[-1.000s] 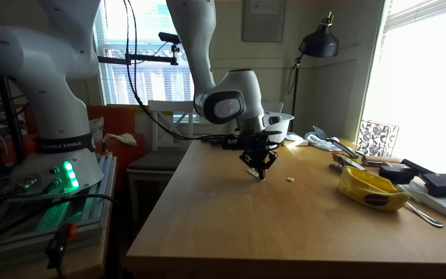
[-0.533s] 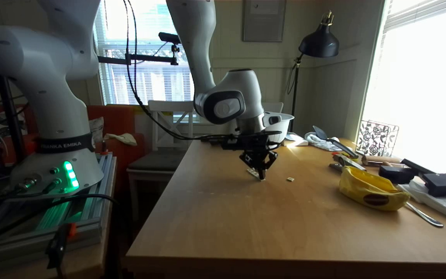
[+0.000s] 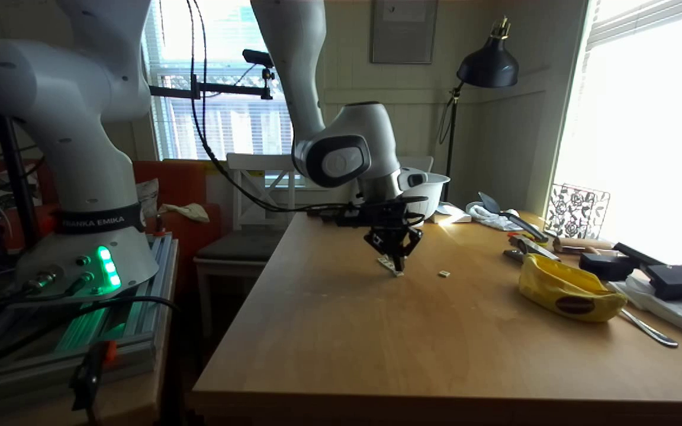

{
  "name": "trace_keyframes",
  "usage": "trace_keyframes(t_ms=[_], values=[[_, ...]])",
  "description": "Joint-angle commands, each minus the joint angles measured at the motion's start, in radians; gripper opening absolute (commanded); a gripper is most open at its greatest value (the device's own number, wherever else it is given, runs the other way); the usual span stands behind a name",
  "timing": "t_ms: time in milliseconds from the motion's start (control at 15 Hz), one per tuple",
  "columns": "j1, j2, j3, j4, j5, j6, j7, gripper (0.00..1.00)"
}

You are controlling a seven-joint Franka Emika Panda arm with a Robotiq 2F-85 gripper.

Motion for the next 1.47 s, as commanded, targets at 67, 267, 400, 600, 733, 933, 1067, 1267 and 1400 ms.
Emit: trace_keyframes(t_ms=[67, 267, 400, 600, 733, 933, 1067, 1267, 1400], values=[[0.041, -0.056, -0.055, -0.051, -0.022, 0.048, 0.032, 0.0], [0.029, -0.078, -0.041, -0.066, -0.018, 0.042, 0.045, 0.0], [0.006, -0.103, -0.012, -0.077, -0.009, 0.01, 0.065, 0.0], [-0.079, -0.128, 0.092, -0.085, 0.033, -0.051, 0.048, 0.0], [-0.143, -0.144, 0.169, -0.085, 0.051, -0.099, 0.035, 0.0], [-0.201, -0.169, 0.245, -0.072, 0.089, -0.191, 0.034, 0.33], [-0.236, -0.188, 0.293, -0.066, 0.126, -0.249, 0.032, 0.47], [-0.255, -0.222, 0.331, -0.056, 0.168, -0.338, 0.046, 0.68], [-0.156, -0.255, 0.25, -0.05, 0.275, -0.371, 0.019, 0.82]])
